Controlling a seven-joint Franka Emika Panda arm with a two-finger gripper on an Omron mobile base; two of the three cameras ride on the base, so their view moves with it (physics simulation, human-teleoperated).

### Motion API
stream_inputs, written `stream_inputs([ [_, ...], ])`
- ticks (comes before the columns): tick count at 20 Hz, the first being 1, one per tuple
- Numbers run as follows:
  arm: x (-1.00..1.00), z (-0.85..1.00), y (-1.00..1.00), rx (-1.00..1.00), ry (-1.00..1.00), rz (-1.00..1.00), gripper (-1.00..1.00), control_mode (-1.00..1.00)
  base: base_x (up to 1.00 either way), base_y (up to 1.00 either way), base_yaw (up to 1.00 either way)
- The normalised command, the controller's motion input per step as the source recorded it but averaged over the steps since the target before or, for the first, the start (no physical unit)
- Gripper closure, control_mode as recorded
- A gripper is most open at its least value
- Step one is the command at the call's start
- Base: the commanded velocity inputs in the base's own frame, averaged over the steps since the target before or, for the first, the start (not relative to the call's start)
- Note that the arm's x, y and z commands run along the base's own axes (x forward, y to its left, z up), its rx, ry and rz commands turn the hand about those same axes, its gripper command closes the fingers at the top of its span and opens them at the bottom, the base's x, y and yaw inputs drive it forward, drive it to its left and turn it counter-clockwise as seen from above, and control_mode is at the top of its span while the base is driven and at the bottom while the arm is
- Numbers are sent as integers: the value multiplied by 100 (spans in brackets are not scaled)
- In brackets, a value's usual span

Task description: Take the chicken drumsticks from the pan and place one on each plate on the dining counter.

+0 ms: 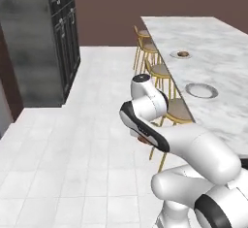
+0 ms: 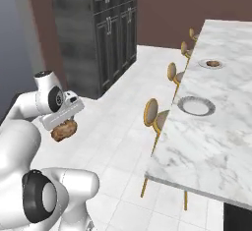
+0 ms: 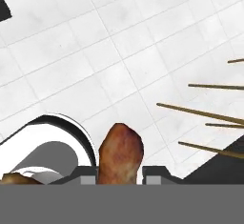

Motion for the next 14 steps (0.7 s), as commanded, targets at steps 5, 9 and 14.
stream_inputs([
  [5,0,0,0,0,0,0,100,100,69,47,-75],
  [9,0,0,0,0,0,0,100,100,61,58,-66],
  [14,0,0,0,0,0,0,100,100,31,81,-46],
])
